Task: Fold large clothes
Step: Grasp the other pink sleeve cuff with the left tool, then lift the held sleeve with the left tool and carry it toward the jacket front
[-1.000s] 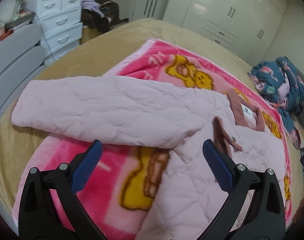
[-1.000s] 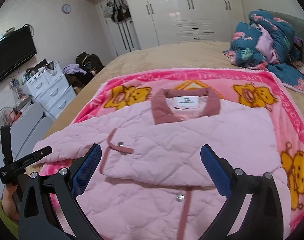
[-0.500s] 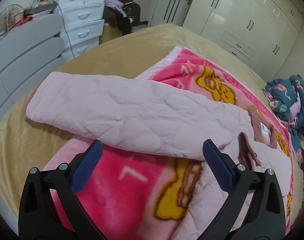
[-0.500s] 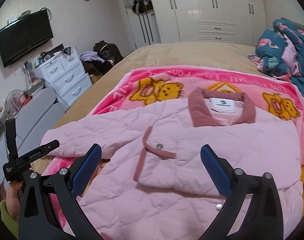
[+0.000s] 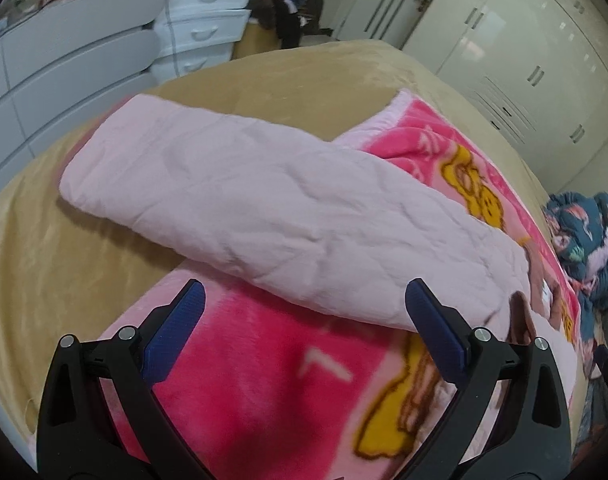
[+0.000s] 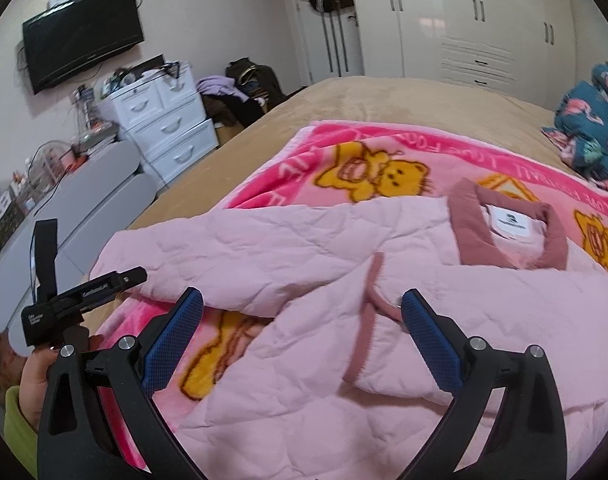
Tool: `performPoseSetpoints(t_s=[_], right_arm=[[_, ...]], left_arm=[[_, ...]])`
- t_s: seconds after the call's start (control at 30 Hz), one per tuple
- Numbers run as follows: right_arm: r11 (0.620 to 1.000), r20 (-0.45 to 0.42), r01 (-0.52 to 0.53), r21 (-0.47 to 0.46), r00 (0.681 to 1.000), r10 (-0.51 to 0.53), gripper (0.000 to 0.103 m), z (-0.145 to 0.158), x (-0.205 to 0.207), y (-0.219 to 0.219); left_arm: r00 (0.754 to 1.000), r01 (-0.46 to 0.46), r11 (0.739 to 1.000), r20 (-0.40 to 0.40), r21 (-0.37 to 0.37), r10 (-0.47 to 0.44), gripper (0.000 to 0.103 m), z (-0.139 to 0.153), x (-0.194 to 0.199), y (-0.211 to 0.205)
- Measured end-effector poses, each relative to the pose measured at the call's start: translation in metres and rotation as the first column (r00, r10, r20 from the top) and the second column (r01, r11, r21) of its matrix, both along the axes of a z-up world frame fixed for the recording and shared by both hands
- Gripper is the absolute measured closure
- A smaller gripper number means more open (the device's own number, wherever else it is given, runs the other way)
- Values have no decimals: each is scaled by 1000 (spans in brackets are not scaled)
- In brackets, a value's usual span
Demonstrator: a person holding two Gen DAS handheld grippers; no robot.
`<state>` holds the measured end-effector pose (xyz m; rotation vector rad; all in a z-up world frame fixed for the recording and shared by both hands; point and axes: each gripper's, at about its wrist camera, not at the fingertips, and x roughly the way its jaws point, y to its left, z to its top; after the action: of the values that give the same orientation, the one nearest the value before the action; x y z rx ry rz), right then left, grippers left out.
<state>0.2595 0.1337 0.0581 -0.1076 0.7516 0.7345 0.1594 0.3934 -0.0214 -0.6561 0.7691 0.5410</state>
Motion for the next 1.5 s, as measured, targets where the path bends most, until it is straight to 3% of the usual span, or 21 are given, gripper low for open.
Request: performPoseSetpoints(t_s=[0.33,0.53,0.63,0.77,0.97,1.0,1.07,1.1,1.17,1.27,1.5], right_arm=[[993,-9,-110,-46,994,109,4,-16,-5,55],[982,-21,-174,-67,985,173,4,-25,-13,86],[980,-33,-189,-65,982,187,4,-30,-16,93],[979,-54,-193,-68,980,189,4,-39,-18,92],[987,-100,-149,-53,985,143,4,-46,-14,70],[989,-102,-140,-47,986,135,4,-45,-14,65],[992,-96,-120,-46,989,115,4,-42,-13,54],[993,-95,-109,-43,990,105,4,-41,-12,48],[996,-94,-86,-37,992,82,4,-40,-10,36],[999,-102,-46,-19,994,44,4,-39,-6,20],[1000,-128,5,7,992,-4,4,-39,-10,-13]], left_arm=[[995,-100,995,-29,-29,99,9,-14,-11,36],[986,-166,982,-31,-90,163,9,-27,-19,61],[981,-192,969,-5,-157,193,9,-36,-24,76],[966,-243,932,21,-267,258,9,-56,-30,97],[945,-292,917,66,-272,321,9,-61,-35,115],[938,-302,913,83,-274,336,11,-60,-38,117],[929,-325,913,95,-248,356,41,-54,-41,121],[928,-329,914,97,-238,360,47,-52,-41,122],[922,-333,920,135,-204,364,79,-42,-46,124],[911,-325,929,206,-180,358,88,-22,-54,121],[904,-245,969,355,-27,238,90,48,-53,88]])
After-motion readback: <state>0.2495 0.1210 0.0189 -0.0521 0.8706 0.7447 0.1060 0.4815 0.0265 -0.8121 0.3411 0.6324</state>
